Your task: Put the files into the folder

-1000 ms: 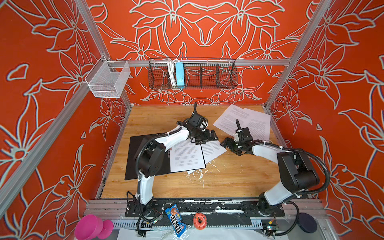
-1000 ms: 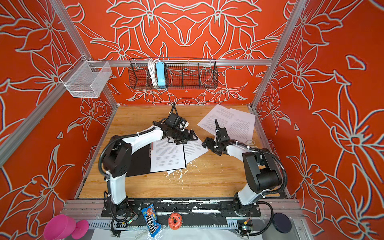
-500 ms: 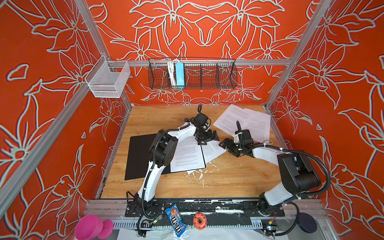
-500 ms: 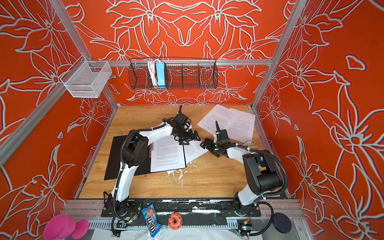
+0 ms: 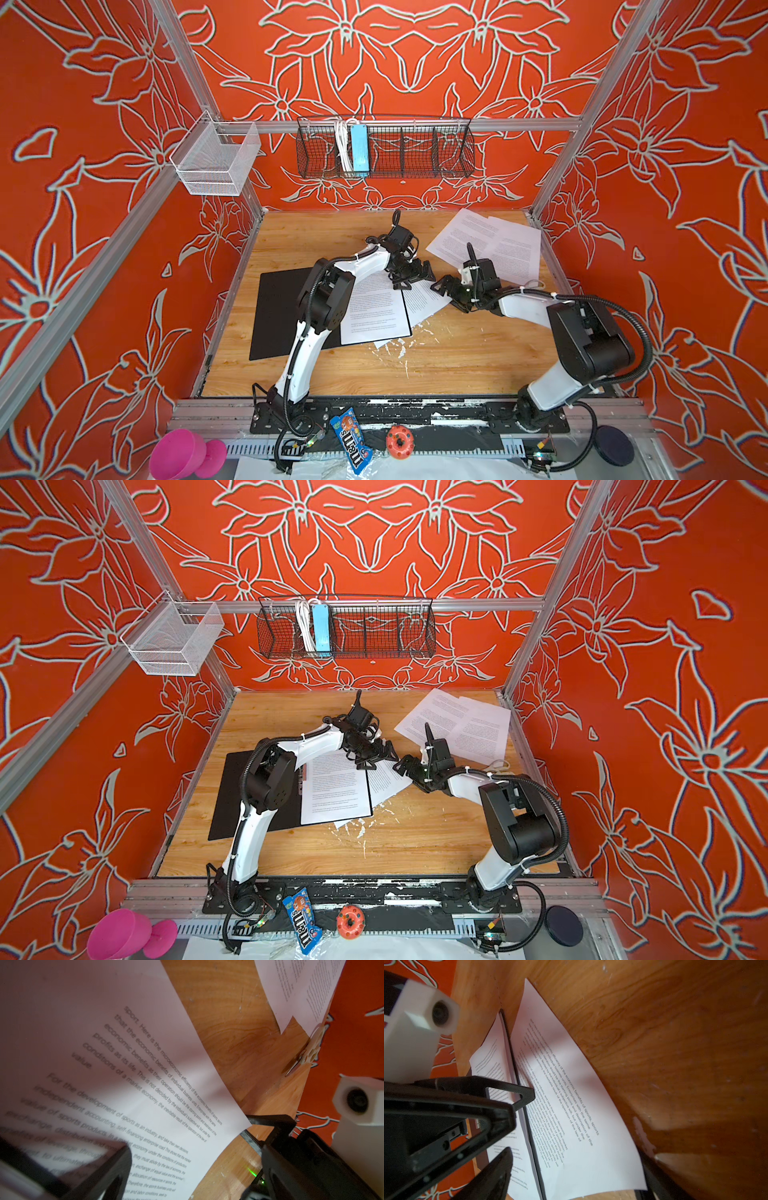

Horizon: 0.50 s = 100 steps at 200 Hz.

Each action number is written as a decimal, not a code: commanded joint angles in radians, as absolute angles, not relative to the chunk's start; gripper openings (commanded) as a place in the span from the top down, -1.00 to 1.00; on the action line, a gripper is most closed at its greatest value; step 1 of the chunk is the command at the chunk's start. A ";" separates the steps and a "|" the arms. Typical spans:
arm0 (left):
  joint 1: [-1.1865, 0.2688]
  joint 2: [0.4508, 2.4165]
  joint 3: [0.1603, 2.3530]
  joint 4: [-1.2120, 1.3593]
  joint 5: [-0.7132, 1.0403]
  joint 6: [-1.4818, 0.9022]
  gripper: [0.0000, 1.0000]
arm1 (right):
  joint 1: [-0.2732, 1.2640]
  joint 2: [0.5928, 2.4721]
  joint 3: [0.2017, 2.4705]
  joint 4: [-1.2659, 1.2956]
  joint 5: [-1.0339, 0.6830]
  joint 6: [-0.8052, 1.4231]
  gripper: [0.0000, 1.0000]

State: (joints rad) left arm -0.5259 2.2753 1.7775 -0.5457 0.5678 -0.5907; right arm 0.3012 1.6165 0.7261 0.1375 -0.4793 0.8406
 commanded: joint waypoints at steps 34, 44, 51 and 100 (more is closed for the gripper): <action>-0.525 2.338 1.750 -0.571 0.561 -0.594 -0.96 | 0.401 1.637 0.616 0.427 -0.426 1.010 -0.66; -0.525 2.338 1.749 -0.568 0.563 -0.595 -0.95 | 0.427 1.640 0.599 0.467 -0.377 1.024 -0.58; -0.525 2.337 1.749 -0.566 0.564 -0.597 -0.95 | 0.445 1.644 0.590 0.483 -0.347 1.035 -0.55; -0.525 2.332 1.750 -0.566 0.567 -0.596 -0.95 | 0.574 1.655 0.526 0.628 -0.149 1.140 -0.12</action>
